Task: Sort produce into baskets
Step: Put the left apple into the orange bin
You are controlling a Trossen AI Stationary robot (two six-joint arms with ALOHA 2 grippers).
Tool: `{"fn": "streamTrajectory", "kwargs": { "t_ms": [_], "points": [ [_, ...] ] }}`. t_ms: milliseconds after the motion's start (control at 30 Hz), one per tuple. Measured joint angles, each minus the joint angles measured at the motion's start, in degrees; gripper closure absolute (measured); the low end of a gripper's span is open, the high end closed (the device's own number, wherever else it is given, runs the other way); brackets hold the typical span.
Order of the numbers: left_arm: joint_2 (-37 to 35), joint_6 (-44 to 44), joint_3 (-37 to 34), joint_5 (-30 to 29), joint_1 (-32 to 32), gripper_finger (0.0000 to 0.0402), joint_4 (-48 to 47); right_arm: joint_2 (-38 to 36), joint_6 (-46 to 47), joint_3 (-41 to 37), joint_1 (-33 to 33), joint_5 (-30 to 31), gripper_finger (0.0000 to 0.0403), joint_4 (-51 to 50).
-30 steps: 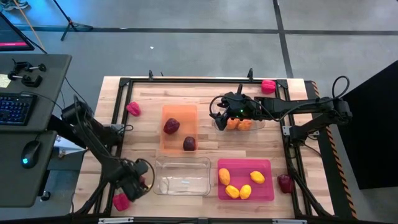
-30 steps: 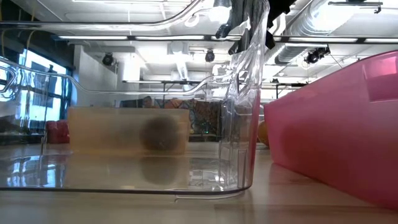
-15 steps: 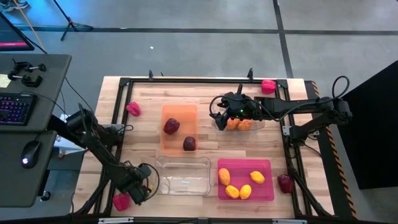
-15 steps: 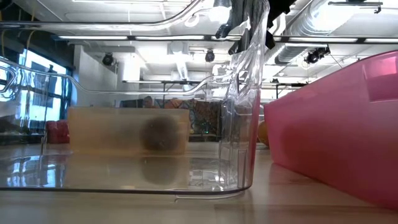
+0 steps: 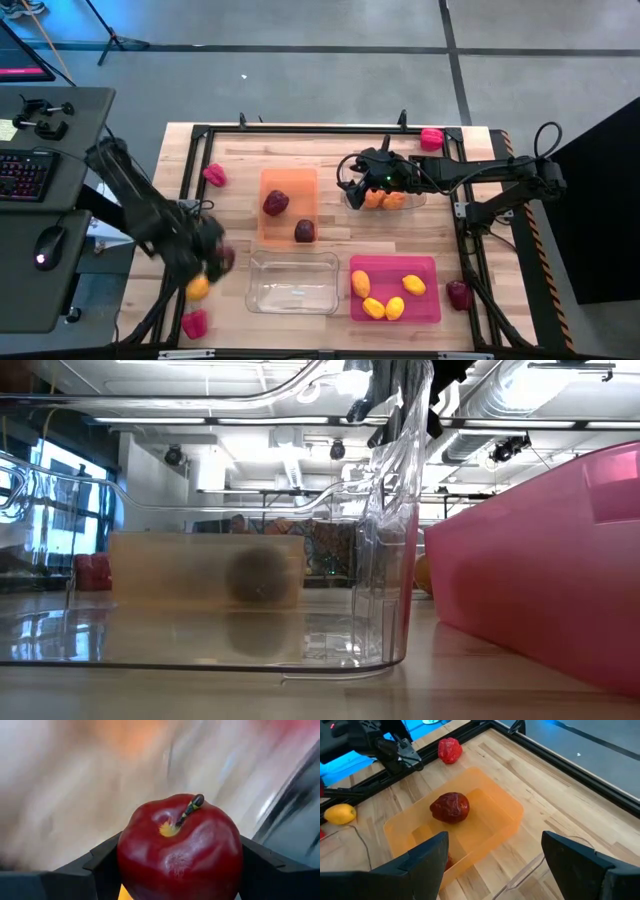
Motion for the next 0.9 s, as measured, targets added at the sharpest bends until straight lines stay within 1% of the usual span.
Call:
{"fn": "streamTrajectory", "kwargs": {
  "t_ms": [67, 100, 133, 167, 200, 267, 333, 400, 467, 533, 600, 767, 833, 900],
  "points": [
    [-4.7, 0.8, 0.5, -12.2, 2.7, 0.0126, -0.3, 0.0, 0.0, 0.0, 0.0, 0.7, 0.0094, 0.0],
    [-6.6, 1.9, 0.6, -17.4, 4.7, 0.0121, -0.3, 0.0, 0.0, 0.0, 0.0, 0.9, 0.0094, 0.0],
    [-7.9, 4.1, 0.6, -21.1, 7.1, 0.0119, -0.2, 0.0, 0.0, 0.0, 0.0, 0.9, 0.0094, 0.0],
    [-8.6, 6.9, 0.6, -23.0, 10.0, 0.0118, -0.2, 0.0, 0.0, 0.0, 0.0, 0.9, 0.0094, 0.0],
    [-8.9, 10.0, 0.6, -23.4, 13.5, 0.0117, -0.2, 0.0, 0.0, 0.0, 0.0, 0.9, 0.0094, 0.0],
    [-8.5, 16.3, 0.3, -21.1, 20.1, 0.0115, 1.0, 0.0, 0.4, 0.0, 0.0, 0.9, 0.0094, 0.0],
    [-7.0, 23.2, -1.0, -16.2, 25.9, 0.0114, 6.5, 0.0, 0.4, 0.0, 0.0, 1.1, 0.0094, 0.0],
    [-4.3, 30.8, -2.9, -10.6, 30.0, 0.0113, 14.1, 0.0, 0.5, 0.0, 0.0, 2.0, 0.0094, 0.0],
    [-0.9, 38.6, -4.1, -7.0, 32.6, 0.0112, 19.5, 0.0, 0.6, 0.0, 0.0, 2.2, 0.0094, 0.0],
    [2.6, 43.7, -4.6, -6.5, 34.3, 0.0112, 22.0, 0.0, 0.6, 0.0, 0.0, 2.2, 0.0094, 0.0],
    [5.7, 46.1, -4.6, -7.0, 35.4, 0.0112, 23.5, 0.0, 1.1, 0.0, 0.0, 2.1, 0.0094, 0.0],
    [11.0, 50.4, -4.6, -7.4, 36.9, 0.0111, 23.2, 0.0, 3.1, 0.0, 0.0, 2.1, 0.0094, 0.0],
    [12.7, 50.9, -4.6, -7.9, 37.0, 0.0111, 23.8, 0.0, 3.1, 0.0, 0.0, 2.1, 0.0094, 0.0],
    [14.3, 50.6, -4.6, -6.7, 37.5, 0.0110, 24.0, 0.0, 3.4, 0.0, 0.0, 2.1, 0.0094, 0.0]
  ]
}}
